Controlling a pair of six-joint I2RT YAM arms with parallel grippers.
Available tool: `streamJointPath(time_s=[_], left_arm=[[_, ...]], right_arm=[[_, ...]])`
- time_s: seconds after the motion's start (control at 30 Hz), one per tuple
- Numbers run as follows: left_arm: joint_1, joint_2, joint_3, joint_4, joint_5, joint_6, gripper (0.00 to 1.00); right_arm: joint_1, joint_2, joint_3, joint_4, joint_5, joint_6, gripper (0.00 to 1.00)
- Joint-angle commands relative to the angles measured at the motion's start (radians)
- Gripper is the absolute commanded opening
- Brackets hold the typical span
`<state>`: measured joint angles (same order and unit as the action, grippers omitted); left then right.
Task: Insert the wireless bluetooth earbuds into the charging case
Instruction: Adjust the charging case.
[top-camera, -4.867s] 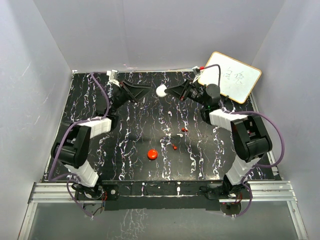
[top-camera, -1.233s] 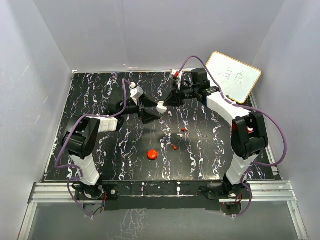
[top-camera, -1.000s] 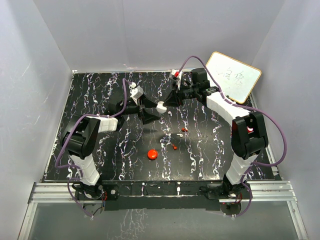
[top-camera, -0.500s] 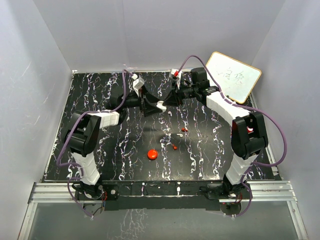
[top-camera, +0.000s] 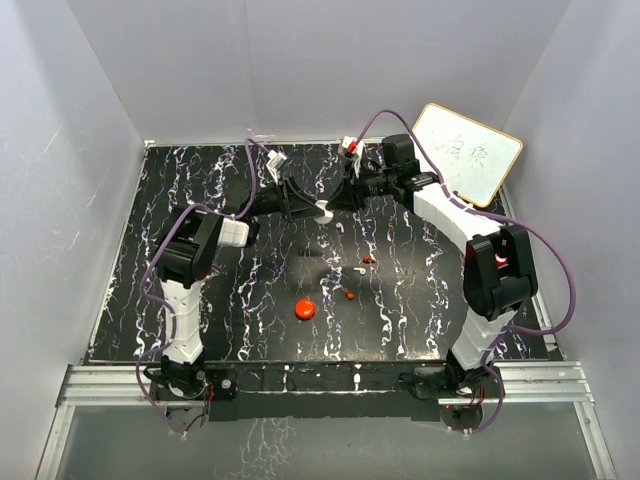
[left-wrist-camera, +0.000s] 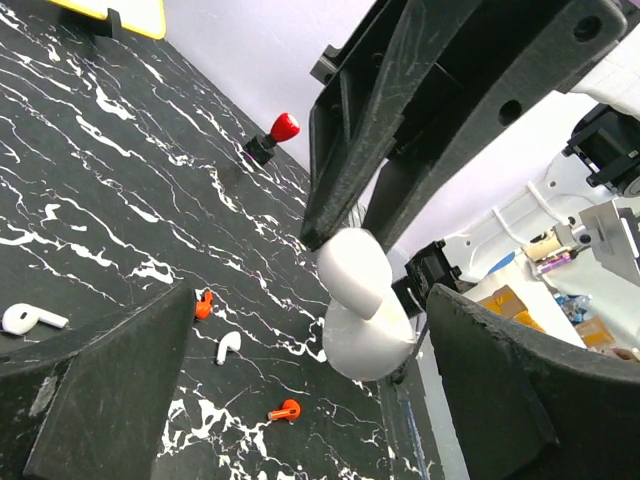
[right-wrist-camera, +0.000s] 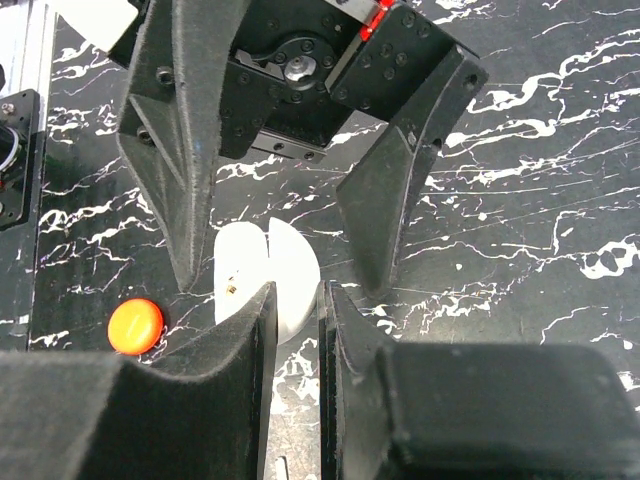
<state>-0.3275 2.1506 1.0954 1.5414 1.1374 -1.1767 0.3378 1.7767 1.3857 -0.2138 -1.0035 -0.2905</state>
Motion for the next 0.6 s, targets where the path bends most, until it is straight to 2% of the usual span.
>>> streamJointPath(time_s=[0.0,0.1,0.23,0.27,0.3,0.4,0.57], left_arm=[[0.007,-0.135,-0.029,-0.065,0.013,0.12,0.99],[0.007,-0.259,-0.08,-0.289,-0.05,0.342,0.99],[-0.019,-0.459,-0.111,-0.808,-0.253,0.803,0.99],[-0.032,-0.495,-0.114,-0.894,-0.308,0.895,0.99],[-0.04,-0.519,-0.126,-0.928,-0.344,0.933,0.99],[-0.041,-0.544,-0.177,-0.855,-0.363,0.904,0.99],[-0.041,-0.492,-0.188,-0.749,-0.268,0.838,0.99]], right_arm=[[0.003,-0.059,0.05,0.02,0.008,-0.012,0.05],[0.002,-0.054,0.051,0.019,0.009,-0.013,0.04],[0.003,-0.053,0.051,0.017,0.011,-0.013,0.04],[0.003,-0.052,0.052,0.017,0.01,-0.013,0.04],[0.003,-0.051,0.052,0.017,0.009,-0.014,0.04],[0.003,-0.048,0.054,0.016,0.005,-0.016,0.04],[0.002,-0.054,0.059,0.013,0.004,-0.016,0.04]])
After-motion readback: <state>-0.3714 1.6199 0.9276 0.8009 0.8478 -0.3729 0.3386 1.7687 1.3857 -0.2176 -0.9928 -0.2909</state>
